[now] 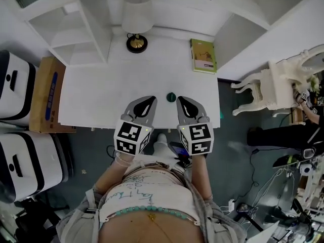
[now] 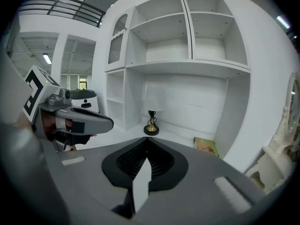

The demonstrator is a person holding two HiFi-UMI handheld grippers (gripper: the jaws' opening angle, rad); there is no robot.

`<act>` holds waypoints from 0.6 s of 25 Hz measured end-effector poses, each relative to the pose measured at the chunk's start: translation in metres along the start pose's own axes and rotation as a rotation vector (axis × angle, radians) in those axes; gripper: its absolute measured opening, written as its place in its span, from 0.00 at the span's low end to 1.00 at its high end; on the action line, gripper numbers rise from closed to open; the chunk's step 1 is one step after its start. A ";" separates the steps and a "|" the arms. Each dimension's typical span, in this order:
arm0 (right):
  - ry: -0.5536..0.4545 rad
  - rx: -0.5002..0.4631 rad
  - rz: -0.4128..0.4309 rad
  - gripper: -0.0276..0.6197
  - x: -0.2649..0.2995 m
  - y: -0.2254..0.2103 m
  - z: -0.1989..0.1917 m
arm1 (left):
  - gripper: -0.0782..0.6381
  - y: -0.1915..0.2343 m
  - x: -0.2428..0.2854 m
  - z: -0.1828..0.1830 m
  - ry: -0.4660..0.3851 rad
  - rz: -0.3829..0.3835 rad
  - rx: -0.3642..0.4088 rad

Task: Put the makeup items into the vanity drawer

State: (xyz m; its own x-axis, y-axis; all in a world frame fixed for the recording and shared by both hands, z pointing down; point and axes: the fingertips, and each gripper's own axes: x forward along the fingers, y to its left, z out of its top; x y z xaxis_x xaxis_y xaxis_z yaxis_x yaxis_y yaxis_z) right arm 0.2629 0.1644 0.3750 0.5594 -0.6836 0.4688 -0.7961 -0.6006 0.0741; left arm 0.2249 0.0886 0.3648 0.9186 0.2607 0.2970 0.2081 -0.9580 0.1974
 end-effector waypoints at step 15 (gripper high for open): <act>0.066 -0.034 0.094 0.09 0.021 -0.038 -0.029 | 0.11 -0.001 0.014 -0.011 0.014 0.134 -0.046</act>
State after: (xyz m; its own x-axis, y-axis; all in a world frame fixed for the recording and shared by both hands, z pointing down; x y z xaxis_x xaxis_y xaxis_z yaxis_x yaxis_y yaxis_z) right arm 0.2981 0.1849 0.4076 0.4661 -0.7069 0.5320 -0.8524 -0.5199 0.0559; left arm 0.2334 0.0948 0.3787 0.9322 0.1326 0.3369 0.0678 -0.9780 0.1974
